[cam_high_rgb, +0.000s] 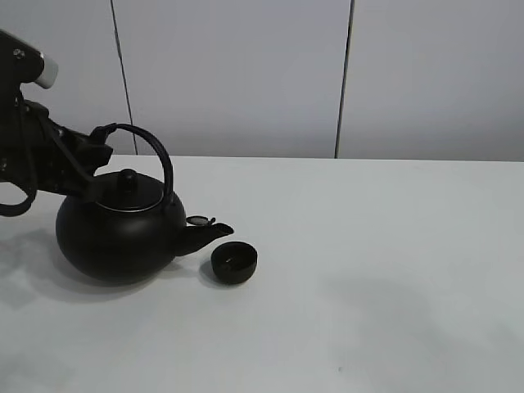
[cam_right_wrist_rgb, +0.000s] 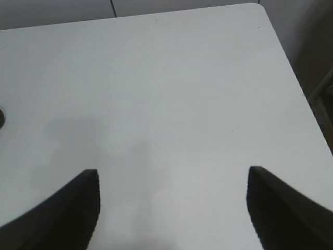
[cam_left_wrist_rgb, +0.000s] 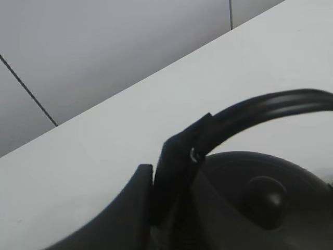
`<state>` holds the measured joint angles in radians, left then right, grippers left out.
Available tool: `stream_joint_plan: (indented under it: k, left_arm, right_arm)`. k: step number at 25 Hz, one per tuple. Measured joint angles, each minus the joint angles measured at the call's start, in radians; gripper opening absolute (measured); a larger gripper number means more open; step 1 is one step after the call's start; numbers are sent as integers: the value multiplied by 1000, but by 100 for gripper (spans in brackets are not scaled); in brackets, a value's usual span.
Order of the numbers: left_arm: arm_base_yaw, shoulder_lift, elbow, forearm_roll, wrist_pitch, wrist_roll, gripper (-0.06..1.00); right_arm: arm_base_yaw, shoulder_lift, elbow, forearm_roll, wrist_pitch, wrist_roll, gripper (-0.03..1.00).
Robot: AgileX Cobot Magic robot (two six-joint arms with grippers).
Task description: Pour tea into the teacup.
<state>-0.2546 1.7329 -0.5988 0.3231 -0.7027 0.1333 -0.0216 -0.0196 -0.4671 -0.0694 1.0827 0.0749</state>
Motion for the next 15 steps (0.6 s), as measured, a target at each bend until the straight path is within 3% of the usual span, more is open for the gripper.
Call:
stream_joint_plan:
  k: [15]
  left_arm:
    - [0, 0, 0, 2, 0, 53, 12]
  right_arm:
    - [0, 0, 0, -1, 2, 0, 53]
